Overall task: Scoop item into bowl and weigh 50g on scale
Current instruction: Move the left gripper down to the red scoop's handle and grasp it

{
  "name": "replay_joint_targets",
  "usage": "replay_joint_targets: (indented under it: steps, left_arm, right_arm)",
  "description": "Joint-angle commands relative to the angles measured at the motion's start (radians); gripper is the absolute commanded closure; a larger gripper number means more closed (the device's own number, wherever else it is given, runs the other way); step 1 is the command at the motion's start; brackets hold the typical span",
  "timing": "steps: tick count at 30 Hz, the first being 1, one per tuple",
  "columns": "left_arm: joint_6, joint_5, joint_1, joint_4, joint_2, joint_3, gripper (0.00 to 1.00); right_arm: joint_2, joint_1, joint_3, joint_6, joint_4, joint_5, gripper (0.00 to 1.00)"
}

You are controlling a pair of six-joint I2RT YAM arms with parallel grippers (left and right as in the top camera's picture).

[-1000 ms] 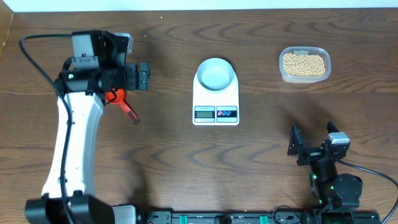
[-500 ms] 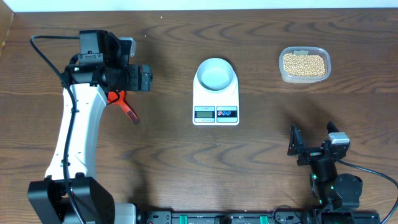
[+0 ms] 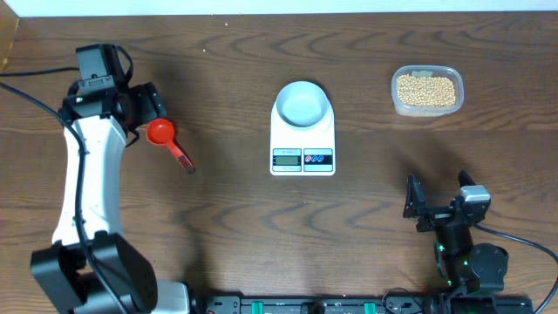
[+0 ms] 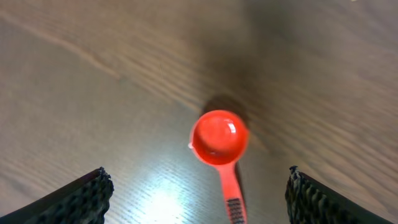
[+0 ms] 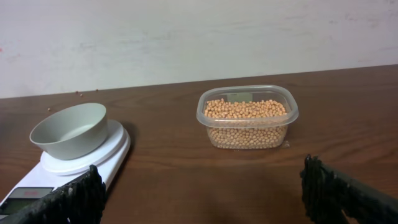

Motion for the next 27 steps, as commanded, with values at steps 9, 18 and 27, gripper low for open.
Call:
replay_joint_targets:
  steps: [9, 18, 27]
  left_arm:
    - [-0.029, -0.027, 0.009, 0.006, 0.228, 0.016, 0.34]
    - [0.002, -0.019, 0.009, 0.093, 0.344, 0.016, 0.35]
    - [0.013, -0.017, 0.009, 0.151, 0.409, 0.015, 0.47]
  right_arm:
    - [-0.006, 0.007, -0.003, -0.014, -0.003, 0.002, 0.01]
    - [-0.006, 0.007, -0.003, -0.014, -0.003, 0.002, 0.01]
    - [-0.006, 0.007, -0.003, -0.014, -0.003, 0.002, 0.01]
